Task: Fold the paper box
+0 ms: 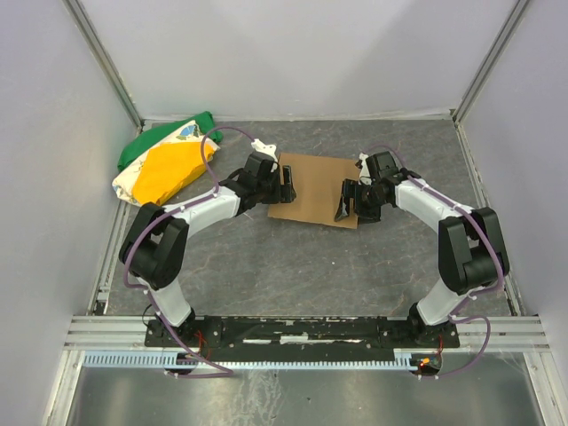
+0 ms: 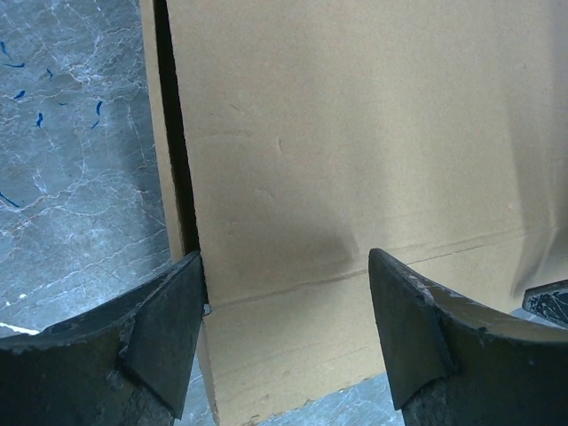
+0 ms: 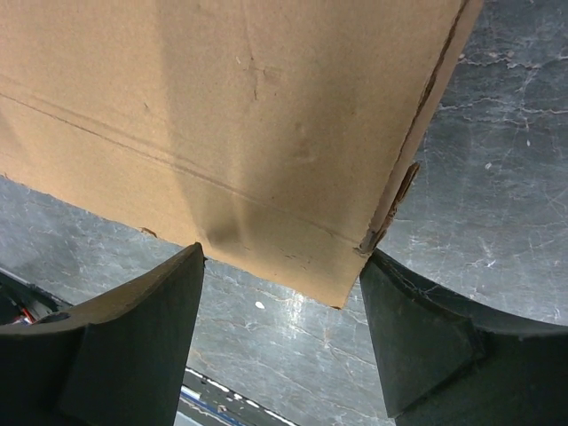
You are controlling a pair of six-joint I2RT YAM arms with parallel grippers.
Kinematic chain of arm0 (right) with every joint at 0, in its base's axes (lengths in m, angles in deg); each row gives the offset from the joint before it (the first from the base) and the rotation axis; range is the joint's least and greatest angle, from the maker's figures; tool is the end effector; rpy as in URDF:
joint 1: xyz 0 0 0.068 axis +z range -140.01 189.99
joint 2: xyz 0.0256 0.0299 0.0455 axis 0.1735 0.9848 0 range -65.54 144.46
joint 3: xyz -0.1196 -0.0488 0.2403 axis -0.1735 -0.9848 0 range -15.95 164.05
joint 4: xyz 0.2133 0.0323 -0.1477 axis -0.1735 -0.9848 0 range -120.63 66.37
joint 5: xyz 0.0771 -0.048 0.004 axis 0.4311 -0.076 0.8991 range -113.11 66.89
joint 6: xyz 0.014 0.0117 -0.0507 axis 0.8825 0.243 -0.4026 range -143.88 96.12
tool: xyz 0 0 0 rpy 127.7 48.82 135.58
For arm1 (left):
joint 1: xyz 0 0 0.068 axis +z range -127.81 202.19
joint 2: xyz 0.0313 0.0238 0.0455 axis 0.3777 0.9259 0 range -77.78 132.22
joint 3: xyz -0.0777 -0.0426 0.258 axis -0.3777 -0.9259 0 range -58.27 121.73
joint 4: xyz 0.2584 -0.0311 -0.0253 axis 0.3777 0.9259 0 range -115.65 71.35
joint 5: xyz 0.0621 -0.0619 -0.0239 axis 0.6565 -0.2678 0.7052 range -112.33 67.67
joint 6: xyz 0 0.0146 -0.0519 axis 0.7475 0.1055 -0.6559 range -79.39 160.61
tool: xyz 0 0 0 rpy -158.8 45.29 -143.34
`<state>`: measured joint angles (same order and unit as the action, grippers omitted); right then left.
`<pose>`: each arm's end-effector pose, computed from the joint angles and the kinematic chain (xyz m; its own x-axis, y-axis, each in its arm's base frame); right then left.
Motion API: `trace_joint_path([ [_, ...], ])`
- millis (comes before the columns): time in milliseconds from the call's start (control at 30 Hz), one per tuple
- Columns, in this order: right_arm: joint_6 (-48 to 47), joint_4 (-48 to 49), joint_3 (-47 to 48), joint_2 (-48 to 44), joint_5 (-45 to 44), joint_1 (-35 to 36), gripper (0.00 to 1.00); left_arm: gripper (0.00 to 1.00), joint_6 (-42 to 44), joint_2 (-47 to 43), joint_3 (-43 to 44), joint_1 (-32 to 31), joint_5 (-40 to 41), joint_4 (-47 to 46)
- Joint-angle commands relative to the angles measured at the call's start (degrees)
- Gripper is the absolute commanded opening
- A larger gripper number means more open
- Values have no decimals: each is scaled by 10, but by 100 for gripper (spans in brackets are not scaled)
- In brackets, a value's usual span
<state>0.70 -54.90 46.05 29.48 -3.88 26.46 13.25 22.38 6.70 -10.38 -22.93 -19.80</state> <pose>0.3112 0.1042 0.1963 -0.9541 0.1274 -0.2711 -0.0087 0.8929 0.4502 0.3234 -0.2070 0.2092 -0.7419 -0.0714 -0.6667 0.2297 0.9071 -0.3527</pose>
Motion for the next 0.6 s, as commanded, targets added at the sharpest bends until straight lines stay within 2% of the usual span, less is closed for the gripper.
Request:
trace_joint_path([
  [0,-5,66,-9,-3,9,5,78,78,8,8,-8,-6,-44,-23],
  [300,-17,111,-43,-19,-11,5,80,77,0,5,-30,-6,-51,-38],
  [567,-16,112,-45,-18,-19,5,80,76,-5,-19,-65,-6,-50,-51],
])
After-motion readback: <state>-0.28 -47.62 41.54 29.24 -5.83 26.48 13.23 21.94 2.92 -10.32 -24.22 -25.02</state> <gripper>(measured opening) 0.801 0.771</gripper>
